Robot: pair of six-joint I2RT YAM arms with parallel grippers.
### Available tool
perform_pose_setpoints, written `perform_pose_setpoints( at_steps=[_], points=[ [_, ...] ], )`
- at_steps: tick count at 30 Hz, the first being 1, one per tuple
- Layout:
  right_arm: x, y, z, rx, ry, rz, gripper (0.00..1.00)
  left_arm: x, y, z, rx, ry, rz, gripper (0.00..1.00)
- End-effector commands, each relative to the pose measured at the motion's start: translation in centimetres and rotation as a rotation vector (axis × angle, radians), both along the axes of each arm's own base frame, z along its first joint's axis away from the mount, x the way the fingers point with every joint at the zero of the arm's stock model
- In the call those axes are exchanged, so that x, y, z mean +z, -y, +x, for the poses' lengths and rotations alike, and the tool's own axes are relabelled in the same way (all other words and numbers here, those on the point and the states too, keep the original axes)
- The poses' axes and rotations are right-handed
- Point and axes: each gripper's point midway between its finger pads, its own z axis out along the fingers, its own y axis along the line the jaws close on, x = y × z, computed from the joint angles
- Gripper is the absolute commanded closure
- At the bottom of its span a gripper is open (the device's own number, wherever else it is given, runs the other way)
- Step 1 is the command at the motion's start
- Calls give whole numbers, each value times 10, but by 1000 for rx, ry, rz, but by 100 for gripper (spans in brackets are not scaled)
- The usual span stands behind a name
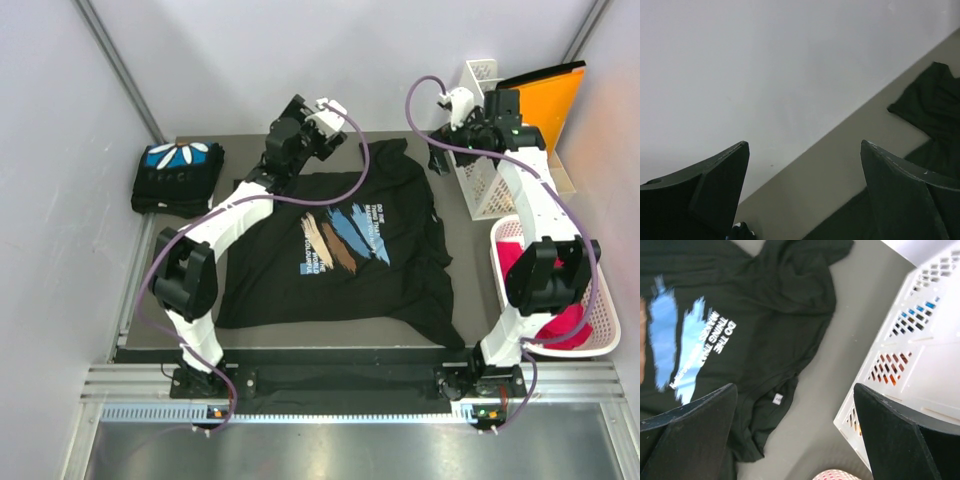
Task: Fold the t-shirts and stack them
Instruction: Flatten the tshirt out
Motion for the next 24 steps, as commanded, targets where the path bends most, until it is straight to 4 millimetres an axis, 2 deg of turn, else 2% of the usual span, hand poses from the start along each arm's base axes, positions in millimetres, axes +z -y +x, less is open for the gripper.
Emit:
perform_pose_setpoints(
  at_steps=[1,2,5,6,7,8,11,13,15,16,18,19,21,22,24],
  points=[
    [21,-11,-4,102,24,15,0,49,-16,11,118,203,-15,3],
    [20,-11,-4,103,21,11,0,53,-21,14,156,219,-21,4],
    [19,-11,-3,103,15,14,0,40,-34,18,228,214,42,5],
    [20,-13,-3,106,16,18,0,57,-39,14,251,284,7,5],
    [19,-13,-3,106,16,20,0,48,-44,12,272,283,15,5],
    [19,-14,-5,113,13,26,0,48,-44,12,272,284,2,5],
    [17,-19,-8,136,0,44,0,59,-43,4,245,316,-11,6],
    [21,-24,-9,161,4,62,0,45,-34,1,190,312,84,6],
    [27,-26,-10,180,13,66,0,44,-40,-4,210,347,87,5],
    [29,-27,-11,187,15,71,0,29,-40,-6,203,322,112,5],
    [35,-28,-13,200,30,65,0,24,-42,-13,194,294,123,5],
    [37,-28,-14,206,36,63,0,4,-39,-18,168,242,158,6],
    [41,-28,-19,224,46,53,0,0,-32,-31,102,232,189,7],
    [40,-28,-21,229,44,50,0,-17,-27,-39,69,205,219,7],
    [38,-28,-29,256,45,33,0,-17,-19,-52,24,222,247,7]
  ],
)
